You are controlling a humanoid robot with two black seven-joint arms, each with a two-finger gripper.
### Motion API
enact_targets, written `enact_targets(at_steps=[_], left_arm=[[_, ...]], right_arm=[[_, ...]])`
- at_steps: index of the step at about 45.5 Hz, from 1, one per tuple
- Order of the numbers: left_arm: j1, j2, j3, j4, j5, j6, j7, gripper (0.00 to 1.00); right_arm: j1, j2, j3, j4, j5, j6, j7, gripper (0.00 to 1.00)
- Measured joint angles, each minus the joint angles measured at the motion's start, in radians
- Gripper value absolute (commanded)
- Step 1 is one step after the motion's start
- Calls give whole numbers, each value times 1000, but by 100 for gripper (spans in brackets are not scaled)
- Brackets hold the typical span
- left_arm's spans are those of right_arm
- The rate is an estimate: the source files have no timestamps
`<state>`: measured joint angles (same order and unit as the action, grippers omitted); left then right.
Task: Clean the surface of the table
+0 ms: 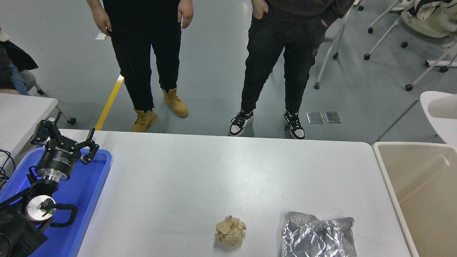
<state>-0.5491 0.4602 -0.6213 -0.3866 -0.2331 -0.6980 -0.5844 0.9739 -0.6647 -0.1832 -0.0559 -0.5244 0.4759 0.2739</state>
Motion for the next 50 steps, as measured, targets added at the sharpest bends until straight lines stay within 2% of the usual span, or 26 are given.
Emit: enact_targets(at_steps=[14, 23, 50], left_arm=[[0, 0, 0, 0, 0, 0, 0, 100], [0, 0, 0, 0, 0, 0, 0, 100], [0, 0, 0, 0, 0, 0, 0, 100]], right_arm=[[-94, 36, -5, -67, 20, -69, -159, 0], [-130, 58, -5, -89, 24, -109, -227, 0], [-299, 216, 1, -98, 31, -168, -271, 0]])
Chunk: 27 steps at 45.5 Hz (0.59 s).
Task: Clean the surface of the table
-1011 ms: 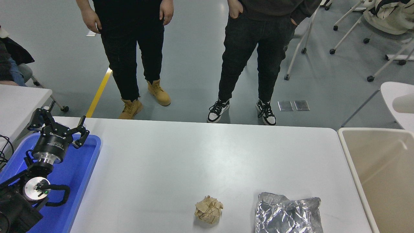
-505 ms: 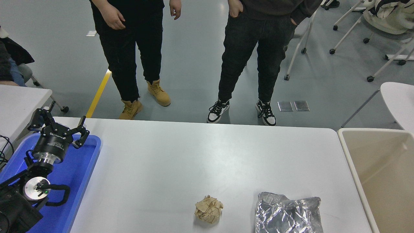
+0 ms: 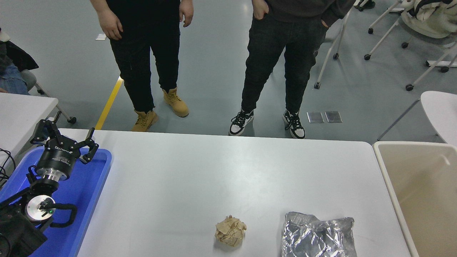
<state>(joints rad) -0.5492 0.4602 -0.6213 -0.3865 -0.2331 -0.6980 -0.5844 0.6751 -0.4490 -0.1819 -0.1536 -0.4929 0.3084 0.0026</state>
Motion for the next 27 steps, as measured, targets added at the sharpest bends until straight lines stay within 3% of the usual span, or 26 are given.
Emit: enact_targets(at_steps=[21, 27], left_arm=[[0, 0, 0, 0, 0, 0, 0, 100], [0, 0, 0, 0, 0, 0, 0, 100]], right_arm=[[-47, 65, 2, 4, 4, -34, -1, 0], [-49, 69, 2, 5, 5, -45, -1, 41]])
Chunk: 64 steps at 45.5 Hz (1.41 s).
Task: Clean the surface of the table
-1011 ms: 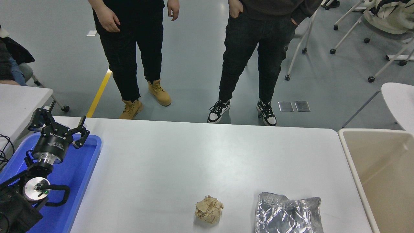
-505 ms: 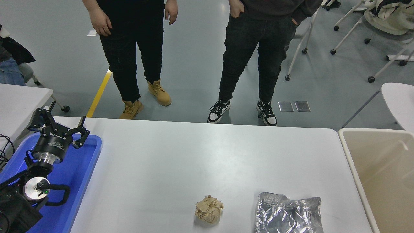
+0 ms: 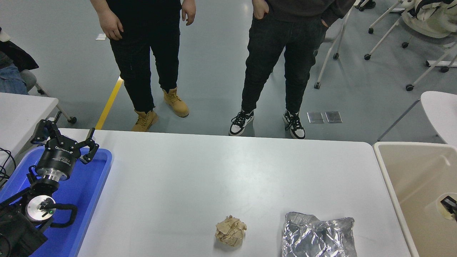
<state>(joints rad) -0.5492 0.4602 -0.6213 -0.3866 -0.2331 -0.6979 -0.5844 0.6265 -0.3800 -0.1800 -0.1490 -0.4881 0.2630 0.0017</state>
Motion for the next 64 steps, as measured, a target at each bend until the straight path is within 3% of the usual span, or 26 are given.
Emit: enact_targets(at_steps=[13, 21, 30, 32, 64], left_arm=[[0, 0, 0, 0, 0, 0, 0, 100], [0, 0, 0, 0, 0, 0, 0, 100], [0, 0, 0, 0, 0, 0, 0, 100], [0, 0, 0, 0, 0, 0, 0, 100], [0, 0, 0, 0, 0, 0, 0, 100]], right_arm=[[-2, 3, 0, 2, 0, -55, 1, 77], [9, -3, 12, 3, 1, -78, 2, 88], [55, -29, 97, 4, 2, -89, 2, 89], [68, -38, 121, 4, 2, -90, 3, 99], [330, -172, 415, 62, 204, -89, 7, 99]])
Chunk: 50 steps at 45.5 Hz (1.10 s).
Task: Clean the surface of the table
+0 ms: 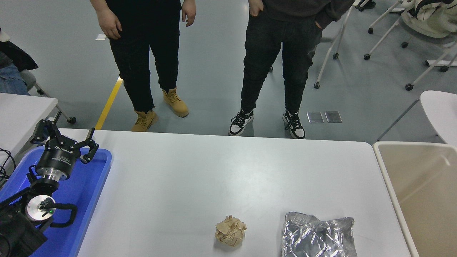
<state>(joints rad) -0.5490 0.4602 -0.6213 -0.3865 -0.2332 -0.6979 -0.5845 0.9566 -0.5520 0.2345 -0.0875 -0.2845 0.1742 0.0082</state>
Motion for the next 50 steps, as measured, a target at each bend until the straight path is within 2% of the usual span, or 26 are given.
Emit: enact_targets(at_steps=[16, 35, 50], left_arm=[[0, 0, 0, 0, 0, 0, 0, 100], [0, 0, 0, 0, 0, 0, 0, 100], [0, 0, 0, 0, 0, 0, 0, 100]], right_arm=[[27, -83, 327, 169, 67, -3, 2, 99], [22, -99, 616, 354, 81, -5, 2, 99], [-95, -100, 813, 569, 86, -3, 19, 99]])
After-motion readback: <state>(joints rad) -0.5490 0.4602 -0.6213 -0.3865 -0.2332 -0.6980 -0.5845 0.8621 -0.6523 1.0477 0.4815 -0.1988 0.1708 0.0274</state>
